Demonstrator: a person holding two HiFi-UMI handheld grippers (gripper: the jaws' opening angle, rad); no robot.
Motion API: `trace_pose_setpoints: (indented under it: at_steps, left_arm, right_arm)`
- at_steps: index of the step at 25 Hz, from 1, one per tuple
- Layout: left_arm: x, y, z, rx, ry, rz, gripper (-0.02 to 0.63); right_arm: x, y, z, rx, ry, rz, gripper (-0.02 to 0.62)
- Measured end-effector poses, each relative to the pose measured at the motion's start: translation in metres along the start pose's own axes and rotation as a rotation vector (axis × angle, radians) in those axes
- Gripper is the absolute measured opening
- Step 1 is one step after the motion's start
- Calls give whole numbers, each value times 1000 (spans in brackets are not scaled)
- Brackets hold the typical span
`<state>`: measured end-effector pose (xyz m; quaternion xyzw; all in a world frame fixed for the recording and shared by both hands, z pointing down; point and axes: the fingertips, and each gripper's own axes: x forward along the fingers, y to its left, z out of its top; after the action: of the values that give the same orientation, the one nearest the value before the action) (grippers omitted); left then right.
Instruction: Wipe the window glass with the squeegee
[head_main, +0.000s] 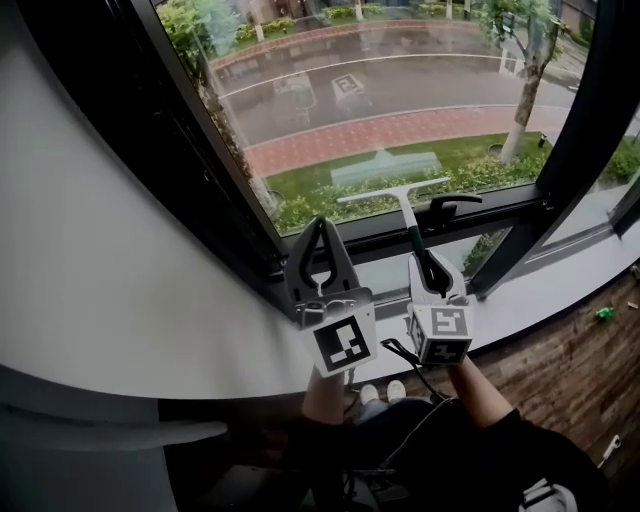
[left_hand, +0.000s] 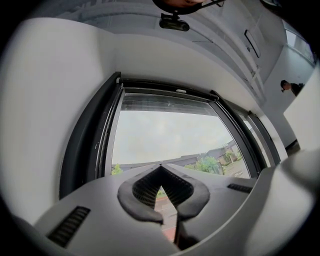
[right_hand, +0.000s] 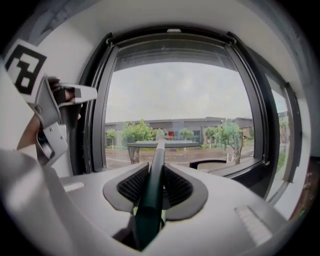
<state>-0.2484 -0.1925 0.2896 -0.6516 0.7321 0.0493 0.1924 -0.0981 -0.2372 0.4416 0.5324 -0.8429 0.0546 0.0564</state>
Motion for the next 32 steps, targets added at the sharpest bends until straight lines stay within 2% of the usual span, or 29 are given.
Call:
trace_pose_setpoints:
  at_steps: [3, 9, 12, 16, 19, 24, 28, 32]
  left_arm:
    - [0, 5, 9, -24, -14, 9, 0]
    - [11, 19, 43, -55, -41, -29, 0]
    - [23, 30, 73, -10, -98, -40, 0]
    - [42, 42, 107, 88, -169, -55, 0]
    - [51, 55, 125, 128, -194, -43, 0]
    - [64, 75, 147, 128, -222, -41, 0]
    - [70, 86, 169, 142, -267, -36, 0]
    - [73, 90, 177, 139, -277, -32, 0]
  right_arm:
    - [-17, 14, 57, -23, -175, 20, 95]
    - [-46, 51, 187, -76, -497, 88, 95]
    - [-50, 71, 244, -87, -615, 132, 95]
    - [-58, 100, 311, -137, -772, 142, 95]
    - [-56, 116, 341, -165, -811, 150, 95]
    - [-39, 120, 374, -124, -824, 142, 95]
    - [-30, 125, 396, -130, -851, 129, 95]
    - [-24, 130, 412, -149, -861, 120, 95]
